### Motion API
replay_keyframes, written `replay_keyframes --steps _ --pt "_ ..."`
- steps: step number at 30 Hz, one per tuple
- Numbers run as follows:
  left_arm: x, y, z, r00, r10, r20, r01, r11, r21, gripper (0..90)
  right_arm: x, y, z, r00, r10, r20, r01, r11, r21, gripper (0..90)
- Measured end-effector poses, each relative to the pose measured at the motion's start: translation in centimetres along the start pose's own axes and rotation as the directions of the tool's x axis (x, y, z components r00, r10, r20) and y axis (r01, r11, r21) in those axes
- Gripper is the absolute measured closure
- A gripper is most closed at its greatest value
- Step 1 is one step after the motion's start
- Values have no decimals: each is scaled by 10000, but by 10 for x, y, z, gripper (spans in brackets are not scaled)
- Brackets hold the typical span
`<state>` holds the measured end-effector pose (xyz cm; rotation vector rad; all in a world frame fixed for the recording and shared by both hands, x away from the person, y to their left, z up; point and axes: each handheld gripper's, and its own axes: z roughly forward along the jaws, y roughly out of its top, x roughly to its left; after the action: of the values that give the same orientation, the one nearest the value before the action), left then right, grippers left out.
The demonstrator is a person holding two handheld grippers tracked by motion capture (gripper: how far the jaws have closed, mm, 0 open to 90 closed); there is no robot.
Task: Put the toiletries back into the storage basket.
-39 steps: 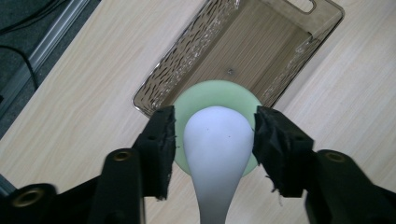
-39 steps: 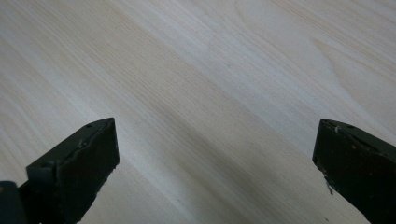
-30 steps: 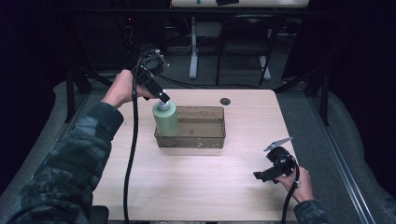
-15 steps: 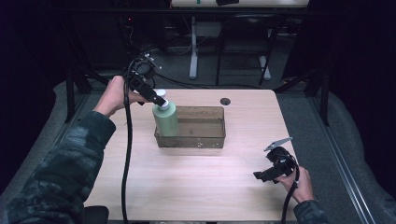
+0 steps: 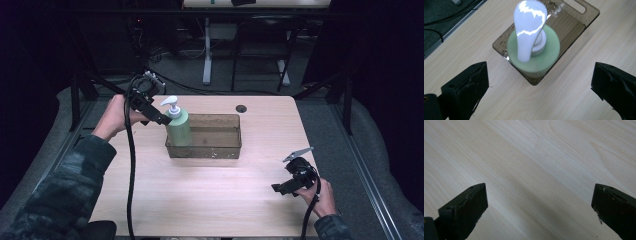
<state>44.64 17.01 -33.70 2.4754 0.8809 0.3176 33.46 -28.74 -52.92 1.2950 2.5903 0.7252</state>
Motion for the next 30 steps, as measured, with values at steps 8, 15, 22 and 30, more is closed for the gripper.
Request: replay_keyframes --steps 8,15,22,30 --pt "1 -24 7 9996 -294 41 294 9993 -227 1 0 0 0 10000 11 14 -11 10000 -4 0" --pt "-2 -45 17 9989 -442 138 446 9986 -283 0 0 0 0 10000 35 35 -35 10000 26 0" --pt "-5 -66 35 9971 -716 271 724 9970 -279 0 0 -1 0 10000 67 29 -67 10000 21 1" --pt "-5 -85 51 9937 -1048 402 1059 9940 -259 0 0 -1 0 10000 57 8 -57 10000 21 2"
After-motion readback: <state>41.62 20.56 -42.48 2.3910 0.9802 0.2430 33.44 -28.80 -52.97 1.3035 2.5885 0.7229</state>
